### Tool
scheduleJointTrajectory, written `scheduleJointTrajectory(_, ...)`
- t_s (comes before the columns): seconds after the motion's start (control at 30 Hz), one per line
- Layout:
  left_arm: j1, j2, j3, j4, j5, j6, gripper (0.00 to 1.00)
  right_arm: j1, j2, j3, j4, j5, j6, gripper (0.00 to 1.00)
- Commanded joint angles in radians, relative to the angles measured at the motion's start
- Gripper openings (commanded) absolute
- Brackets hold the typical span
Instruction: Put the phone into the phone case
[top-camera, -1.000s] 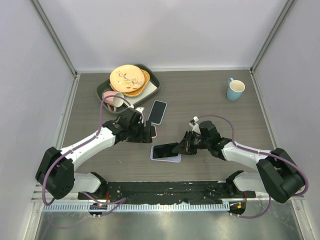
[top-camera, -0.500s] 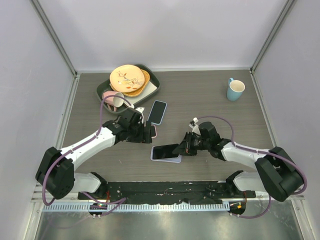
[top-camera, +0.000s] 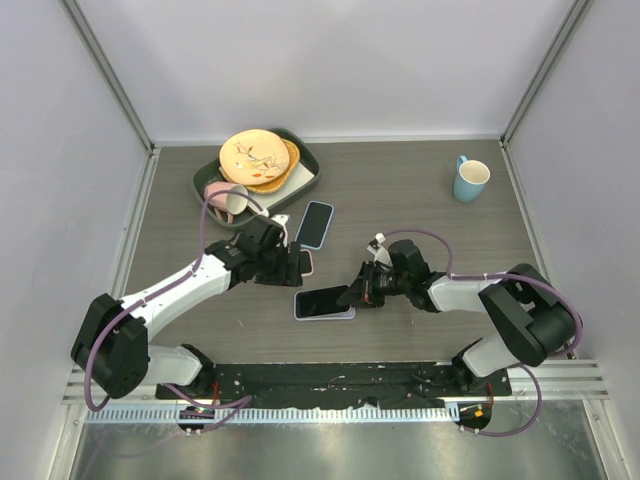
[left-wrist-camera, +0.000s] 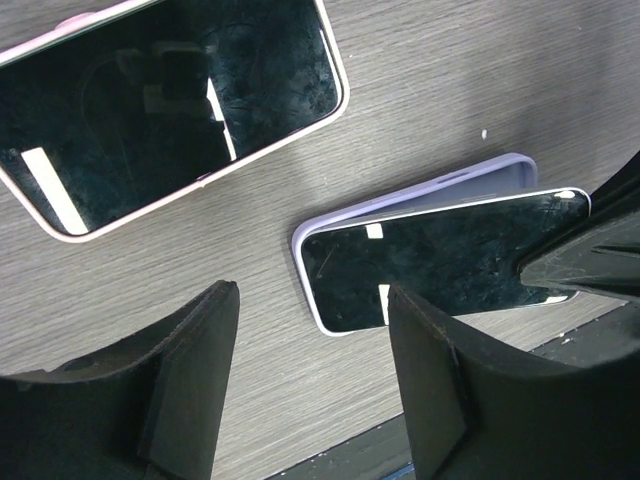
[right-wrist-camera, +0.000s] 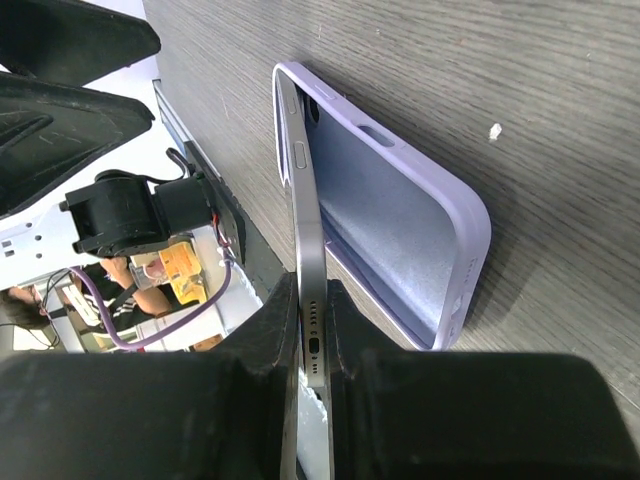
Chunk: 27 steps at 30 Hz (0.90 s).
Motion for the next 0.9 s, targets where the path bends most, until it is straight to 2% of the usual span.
scheduleJointTrajectory(0.0,0.002,-0.013,0.002,0.063,0.064,0.004,0.6,0.032,0.044,-0.027,-0.121,0.151,-0.065,0.01)
scheduleJointTrajectory(0.23,-0.039,0.019,0.0,0.146,0.127,-0.039,0.31,0.032,0.089,-0.006,-0.193,0.168,-0.103,0.01)
scheduleJointTrajectory(0.4,-0.079,0.061,0.013,0.172,0.141,-0.054,0.1,0.032,0.135,0.019,-0.271,0.194,-0.139,0.06)
scheduleJointTrajectory(0.6,-0.139,0.111,0.027,0.189,0.109,-0.074,0.0,0.033,0.19,0.055,-0.375,0.258,-0.188,0.14)
scheduleJointTrajectory(0.87,-0.204,0.222,0.005,0.26,0.086,-0.11,0.0,0.038,0.236,0.092,-0.469,0.304,-0.219,0.22)
